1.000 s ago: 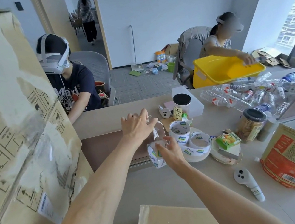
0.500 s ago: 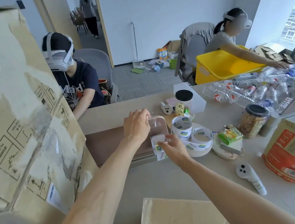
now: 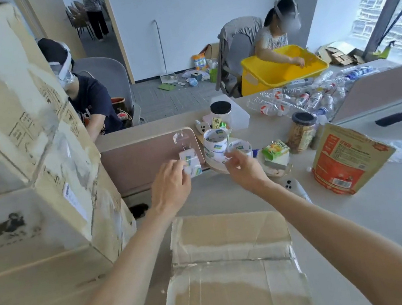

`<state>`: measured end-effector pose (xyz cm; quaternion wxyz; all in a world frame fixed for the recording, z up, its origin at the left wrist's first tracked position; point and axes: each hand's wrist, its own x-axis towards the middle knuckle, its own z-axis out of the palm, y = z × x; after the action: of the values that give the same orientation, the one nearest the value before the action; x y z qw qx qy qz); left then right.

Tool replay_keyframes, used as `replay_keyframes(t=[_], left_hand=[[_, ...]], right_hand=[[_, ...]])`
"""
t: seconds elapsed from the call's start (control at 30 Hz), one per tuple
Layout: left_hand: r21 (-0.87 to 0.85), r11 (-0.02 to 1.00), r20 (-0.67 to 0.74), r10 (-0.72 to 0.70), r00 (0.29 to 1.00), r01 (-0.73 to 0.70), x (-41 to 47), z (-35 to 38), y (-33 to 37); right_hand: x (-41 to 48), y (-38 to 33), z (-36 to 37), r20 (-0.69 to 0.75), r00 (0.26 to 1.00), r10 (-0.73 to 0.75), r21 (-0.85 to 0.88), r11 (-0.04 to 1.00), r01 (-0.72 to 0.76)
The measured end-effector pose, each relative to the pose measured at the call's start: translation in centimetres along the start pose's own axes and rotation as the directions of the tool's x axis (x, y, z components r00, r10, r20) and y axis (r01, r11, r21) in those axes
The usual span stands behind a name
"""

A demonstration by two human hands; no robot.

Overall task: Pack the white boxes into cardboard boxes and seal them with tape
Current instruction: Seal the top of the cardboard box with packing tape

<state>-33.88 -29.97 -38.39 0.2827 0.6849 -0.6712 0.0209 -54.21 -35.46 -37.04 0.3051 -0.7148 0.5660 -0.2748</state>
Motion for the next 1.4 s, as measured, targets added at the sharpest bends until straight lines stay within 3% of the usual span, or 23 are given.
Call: replay_keyframes(t=[0.17,0.3,0.4,0.6,0.73,0.83,1.03,1.27,1.4], left_hand=[[-0.063,0.997,0.15,-0.039,0.988,0.049,-9.7,0.6,2.6],[-0.048,0.992,0.144,-0.11,0.983,0.118,-16.9,-0.5,5.3],[-0.048,0.973,0.146,-0.217,0.965,0.226,-22.2,-1.4,7.6],[-0.147,0.881,0.16,-0.427,0.89,0.449,-31.1,-2.5,9.2],[-0.225,0.773,0.123,-0.582,0.804,0.594,-33.8,-2.7,8.2],[-0.312,0.674,0.191,-0.646,0.739,0.67,-34.3,-2.6,6.6],[-0.388,0.589,0.353,-0.616,0.705,0.709,-33.4,-1.8,3.2],[-0.408,0.566,0.517,-0.503,0.693,0.716,-32.4,1.1,-2.3],[-0.473,0.495,0.618,-0.403,0.675,0.729,-31.3,3.2,-4.6]], right_hand=[[-7.0,2.2,-1.9,0.025,0.998,-0.057,-0.06,0.996,0.058],[-13.5,5.1,-3.4,0.028,0.989,-0.145,-0.043,0.988,0.146],[-18.7,7.1,-4.2,0.099,0.987,-0.128,-0.043,0.99,0.133],[-27.3,11.5,-4.5,0.206,0.978,-0.009,-0.073,0.997,0.025],[-31.1,13.6,-4.6,0.251,0.962,0.11,-0.026,0.994,-0.107],[-32.6,15.4,-3.6,0.244,0.949,0.201,0.033,0.976,-0.215],[-32.8,16.0,-0.8,0.213,0.907,0.362,0.215,0.889,-0.405],[-31.4,16.9,2.8,0.157,0.904,0.399,0.263,0.865,-0.427],[-31.3,17.1,4.2,0.144,0.897,0.417,0.311,0.842,-0.441]])
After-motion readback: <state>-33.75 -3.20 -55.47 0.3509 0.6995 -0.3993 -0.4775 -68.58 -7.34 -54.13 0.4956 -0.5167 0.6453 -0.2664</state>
